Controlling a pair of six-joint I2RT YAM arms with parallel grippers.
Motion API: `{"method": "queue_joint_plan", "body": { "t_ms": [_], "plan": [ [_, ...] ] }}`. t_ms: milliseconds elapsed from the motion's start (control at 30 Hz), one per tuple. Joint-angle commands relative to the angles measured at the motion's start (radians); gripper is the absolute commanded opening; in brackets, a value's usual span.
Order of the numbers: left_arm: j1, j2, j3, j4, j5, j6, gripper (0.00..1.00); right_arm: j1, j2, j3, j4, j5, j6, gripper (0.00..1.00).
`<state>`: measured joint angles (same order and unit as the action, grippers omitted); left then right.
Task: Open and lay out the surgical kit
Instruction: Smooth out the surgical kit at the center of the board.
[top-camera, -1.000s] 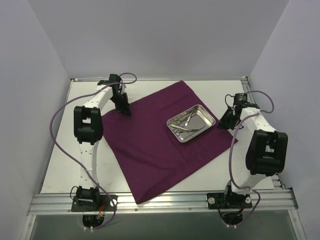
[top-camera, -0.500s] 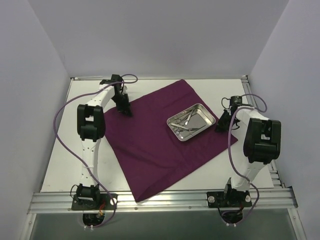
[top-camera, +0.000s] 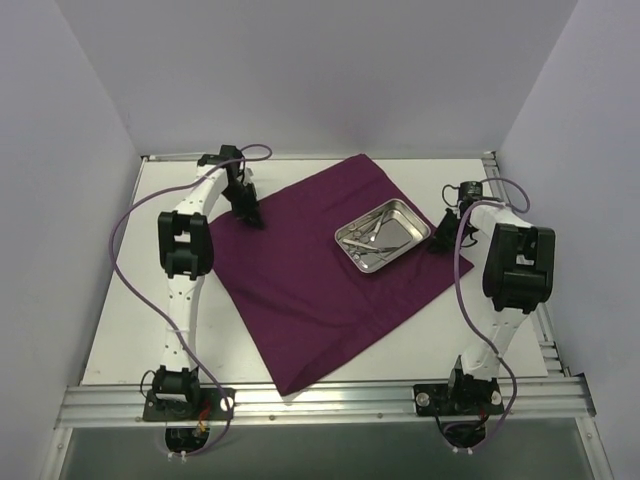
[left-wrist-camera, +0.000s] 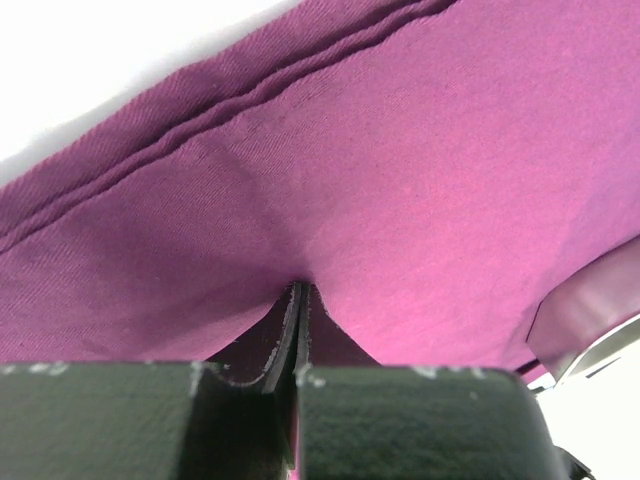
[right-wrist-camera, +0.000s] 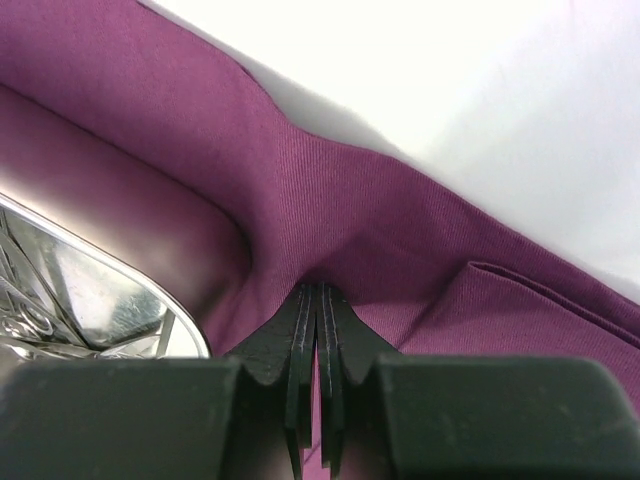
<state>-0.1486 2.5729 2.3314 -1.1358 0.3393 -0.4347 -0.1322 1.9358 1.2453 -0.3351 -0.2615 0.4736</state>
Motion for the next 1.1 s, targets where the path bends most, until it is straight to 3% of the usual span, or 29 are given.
{"method": "queue_joint_plan", "body": {
  "t_ms": [0,233,367,567,633,733,933,1067],
  "plan": [
    [0.034,0.105,0.071,-0.001,-0.085,0.025,0.02,-0.009,0.101,0.017,-0.002,0.073,-0.03,0.0],
    [0.05,0.032,0.075,0.031,-0.066,0.018,0.02,-0.006,0.019,0.023,-0.03,0.042,-0.053,0.0],
    [0.043,-0.089,-0.044,0.085,-0.016,-0.013,0.15,-0.007,-0.099,0.058,-0.093,0.086,-0.073,0.08],
    [0.018,-0.319,-0.25,0.186,0.033,-0.016,0.25,-0.009,-0.132,0.083,-0.134,0.085,-0.086,0.09],
    [0.003,-0.353,-0.319,0.182,0.064,0.01,0.2,-0.007,-0.107,0.083,-0.124,0.059,-0.084,0.08],
    [-0.023,-0.428,-0.441,0.189,0.092,0.033,0.03,-0.006,-0.071,0.089,-0.096,0.024,-0.079,0.03],
    [-0.095,-0.58,-0.676,0.223,0.099,0.057,0.02,-0.009,-0.009,0.095,-0.058,0.03,-0.055,0.0],
    [-0.179,-0.648,-0.754,0.209,0.06,0.086,0.02,-0.01,-0.001,0.071,-0.062,0.065,-0.064,0.0]
  ]
}}
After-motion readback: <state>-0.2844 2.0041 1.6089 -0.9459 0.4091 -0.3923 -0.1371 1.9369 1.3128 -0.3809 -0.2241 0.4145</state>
